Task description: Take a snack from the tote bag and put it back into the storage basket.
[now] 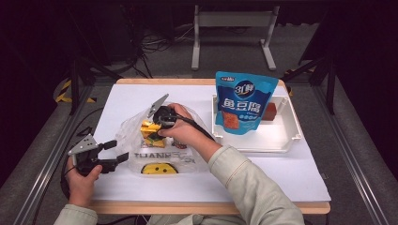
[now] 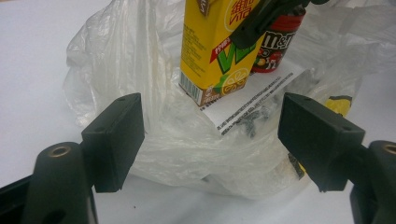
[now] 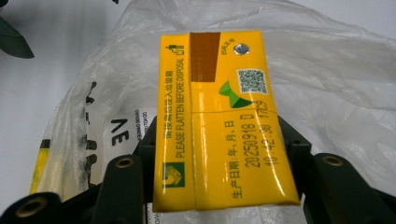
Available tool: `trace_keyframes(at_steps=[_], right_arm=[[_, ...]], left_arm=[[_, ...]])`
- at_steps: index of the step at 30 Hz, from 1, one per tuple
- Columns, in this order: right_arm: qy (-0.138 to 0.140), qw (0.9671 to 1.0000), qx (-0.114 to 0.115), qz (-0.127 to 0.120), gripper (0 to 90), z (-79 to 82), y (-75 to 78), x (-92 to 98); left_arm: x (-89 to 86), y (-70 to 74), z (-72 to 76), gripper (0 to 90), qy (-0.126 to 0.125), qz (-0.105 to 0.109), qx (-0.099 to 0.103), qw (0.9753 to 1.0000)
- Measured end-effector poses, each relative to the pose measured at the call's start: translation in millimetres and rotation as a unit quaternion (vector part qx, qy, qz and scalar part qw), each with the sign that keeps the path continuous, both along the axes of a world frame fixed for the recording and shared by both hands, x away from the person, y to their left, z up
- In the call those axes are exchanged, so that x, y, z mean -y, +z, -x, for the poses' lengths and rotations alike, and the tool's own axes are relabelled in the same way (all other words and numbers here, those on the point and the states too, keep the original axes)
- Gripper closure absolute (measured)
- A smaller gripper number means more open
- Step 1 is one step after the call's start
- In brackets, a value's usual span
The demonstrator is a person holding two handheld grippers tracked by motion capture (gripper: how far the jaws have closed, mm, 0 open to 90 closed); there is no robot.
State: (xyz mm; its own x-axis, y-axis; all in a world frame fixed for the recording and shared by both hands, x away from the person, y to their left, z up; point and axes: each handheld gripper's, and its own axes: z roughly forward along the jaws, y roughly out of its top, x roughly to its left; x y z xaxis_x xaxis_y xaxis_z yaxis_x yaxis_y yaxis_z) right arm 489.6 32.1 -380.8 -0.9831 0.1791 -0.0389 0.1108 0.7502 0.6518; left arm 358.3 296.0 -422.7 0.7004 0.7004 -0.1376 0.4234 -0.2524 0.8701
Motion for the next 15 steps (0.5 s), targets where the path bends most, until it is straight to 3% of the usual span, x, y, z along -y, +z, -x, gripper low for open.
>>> trace_keyframes(at_steps=[10,15], right_arm=[[0.008,0.9994,0.0,-0.033,50.1,5.8,15.0,3.6],[0.016,0.9992,0.002,-0.036,50.1,10.8,23.6,5.8]], left_arm=[[1.1,0.0,-1.0,23.4,-0.001,0.001,-0.002,1.0],[2.2,0.5,-2.2,23.4,-0.003,-0.001,0.001,1.0]])
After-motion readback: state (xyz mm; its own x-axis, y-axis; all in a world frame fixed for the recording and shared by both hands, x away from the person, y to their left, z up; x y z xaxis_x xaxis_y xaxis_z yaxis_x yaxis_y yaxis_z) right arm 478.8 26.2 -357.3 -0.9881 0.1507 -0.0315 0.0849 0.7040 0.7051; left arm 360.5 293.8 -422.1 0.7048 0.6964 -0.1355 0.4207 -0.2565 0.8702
